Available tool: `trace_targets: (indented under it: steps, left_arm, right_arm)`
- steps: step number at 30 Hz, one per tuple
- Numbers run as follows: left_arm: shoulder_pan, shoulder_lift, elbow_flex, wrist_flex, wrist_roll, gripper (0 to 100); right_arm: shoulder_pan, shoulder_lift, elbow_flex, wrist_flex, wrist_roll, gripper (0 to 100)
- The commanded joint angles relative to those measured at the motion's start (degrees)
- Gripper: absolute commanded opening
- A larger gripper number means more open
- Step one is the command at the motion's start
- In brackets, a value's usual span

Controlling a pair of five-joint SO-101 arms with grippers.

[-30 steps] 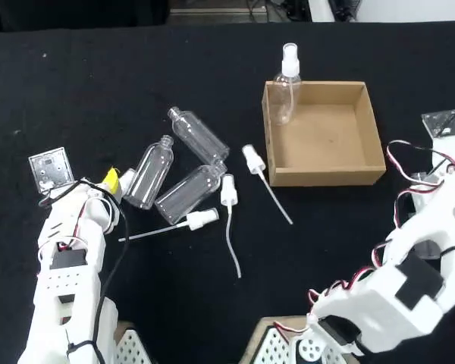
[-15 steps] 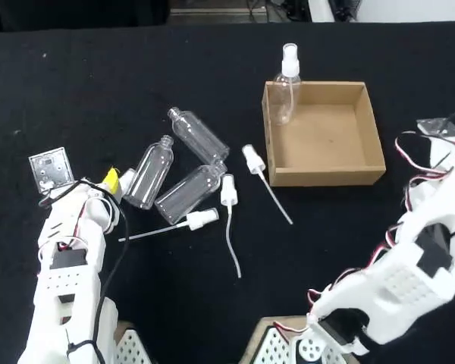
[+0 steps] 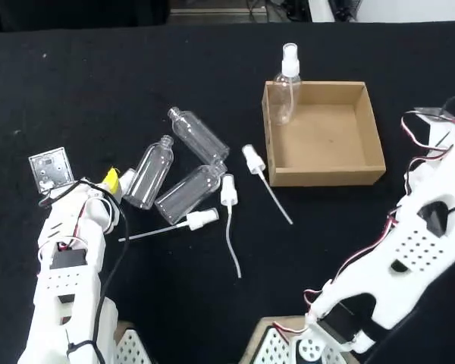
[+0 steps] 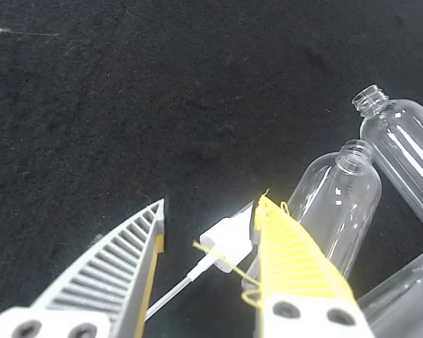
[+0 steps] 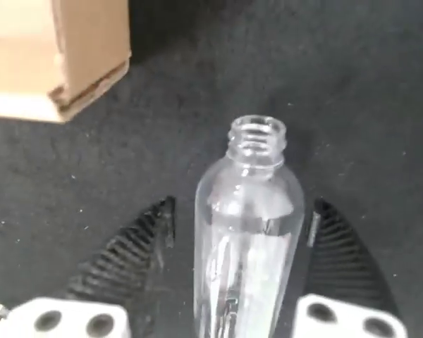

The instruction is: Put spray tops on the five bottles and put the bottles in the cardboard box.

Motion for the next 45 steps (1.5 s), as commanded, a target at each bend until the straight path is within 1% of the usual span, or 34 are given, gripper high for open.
trace_targets:
  steps: [1,8,17,19,23,24,25,27,29,32,36,40,45]
  left_arm:
    - [-0.48,-0.70,-0.57,-0.79,0.44,20]
    - [-0.31,-0.70,-0.57,-0.79,0.44,20]
    - [-0.40,-0.70,-0.57,-0.79,0.44,20]
    - [-0.40,-0.70,-0.57,-0.79,0.44,20]
    - [-0.40,-0.70,-0.57,-0.79,0.44,20]
    - [-0.40,-0.70,-0.57,-0.79,0.44,20]
    - [-0.31,-0.70,-0.57,-0.79,0.44,20]
    - [-0.22,-0.70,-0.57,-0.79,0.44,20]
    - [-0.22,-0.70,-0.57,-0.79,0.44,20]
    - [-0.22,-0.70,-0.57,-0.79,0.44,20]
    - [-0.13,-0.70,-0.57,-0.70,0.44,20]
    - [-0.13,-0.70,-0.57,-0.53,0.44,20]
    - [-0.13,-0.70,-2.95,4.75,0.44,20]
  right_arm:
    - [1.32,2.15,-6.81,2.29,-0.44,25.5]
    - [4.57,4.35,-9.01,2.55,-0.09,25.9]
    - [5.01,4.79,-8.40,2.55,0.09,25.2]
    - [4.92,4.70,-8.40,2.55,0.18,20.4]
    - [5.01,4.44,-8.04,2.64,0.79,2.4]
    - [5.10,4.26,-7.87,2.73,0.53,0.6]
    - [5.10,3.91,-8.40,3.16,-0.09,1.8]
    - [5.19,1.19,-8.31,3.16,-2.02,1.0]
    - [5.10,-3.65,-7.43,3.25,-4.31,1.1]
    - [4.66,-14.64,-3.47,3.25,-8.00,1.1]
    - [2.20,-33.54,8.75,3.25,-11.60,1.1]
    - [-2.90,-53.41,23.69,0.88,-15.03,1.1]
    - [-12.13,-74.77,41.36,-6.15,-20.57,1.1]
